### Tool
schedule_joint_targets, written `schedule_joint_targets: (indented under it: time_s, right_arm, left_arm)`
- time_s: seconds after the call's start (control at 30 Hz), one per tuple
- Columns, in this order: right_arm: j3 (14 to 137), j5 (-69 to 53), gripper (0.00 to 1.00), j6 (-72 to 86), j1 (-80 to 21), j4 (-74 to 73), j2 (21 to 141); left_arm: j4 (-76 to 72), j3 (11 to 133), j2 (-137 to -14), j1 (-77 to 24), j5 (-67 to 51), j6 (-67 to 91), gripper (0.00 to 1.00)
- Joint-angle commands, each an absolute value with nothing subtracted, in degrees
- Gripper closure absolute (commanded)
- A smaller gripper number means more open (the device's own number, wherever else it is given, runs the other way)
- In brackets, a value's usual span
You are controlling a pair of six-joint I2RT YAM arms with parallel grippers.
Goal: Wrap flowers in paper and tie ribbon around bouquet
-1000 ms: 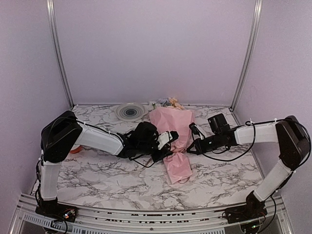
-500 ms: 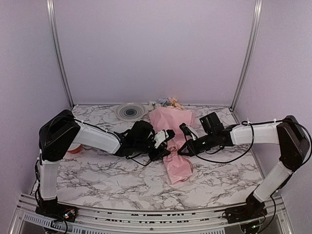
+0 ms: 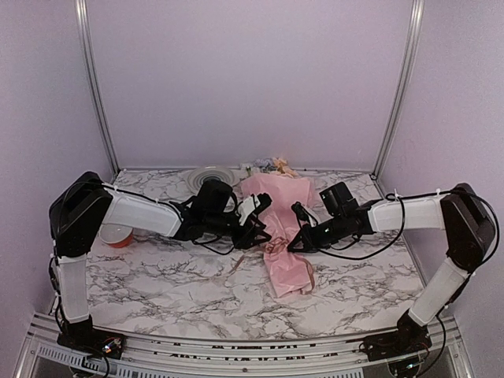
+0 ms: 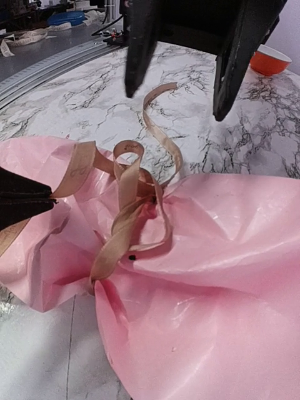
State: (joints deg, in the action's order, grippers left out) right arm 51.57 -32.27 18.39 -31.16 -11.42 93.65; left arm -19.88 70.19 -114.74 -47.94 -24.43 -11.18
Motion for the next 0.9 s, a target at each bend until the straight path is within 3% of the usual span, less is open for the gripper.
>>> schedule_joint_targets:
  time_s: [0.0, 0.07, 0.17, 0.4, 0.67, 0.87]
  right_arm:
    - [53.09, -32.61, 1.00, 21.10, -30.78, -11.42, 94.26]
    - [53.27, -31.91, 1.00, 21.59, -30.73, -11.36, 94.68]
    - [53.51, -31.21, 1.00, 21.36, -30.72, -11.78, 95.23]
    - [52.60, -30.44, 1.00, 21.68, -28.45, -11.98, 94.85]
    - [53.21, -30.67, 1.00, 21.37, -28.42, -11.94, 95.68]
    - [53.26, -30.49, 1.00, 21.09, -28.39, -11.97, 96.17]
  left_arm:
    - [-15.94, 77.50, -117.64, -47.63, -15.37, -6.70, 0.65]
    - [-11.28, 80.84, -119.49, -47.64, -13.67, -6.15, 0.66]
    - [-4.55, 83.06, -120.49, -47.85, -13.99, -6.10, 0.59]
    - [-10.35, 73.27, -114.90, -48.34, -21.00, -8.32, 0.48]
    - [-9.47, 74.72, -116.73, -49.03, -19.39, -5.34, 0.54]
    - [-10.68, 73.82, -115.98, -49.95, -21.79, -7.32, 0.53]
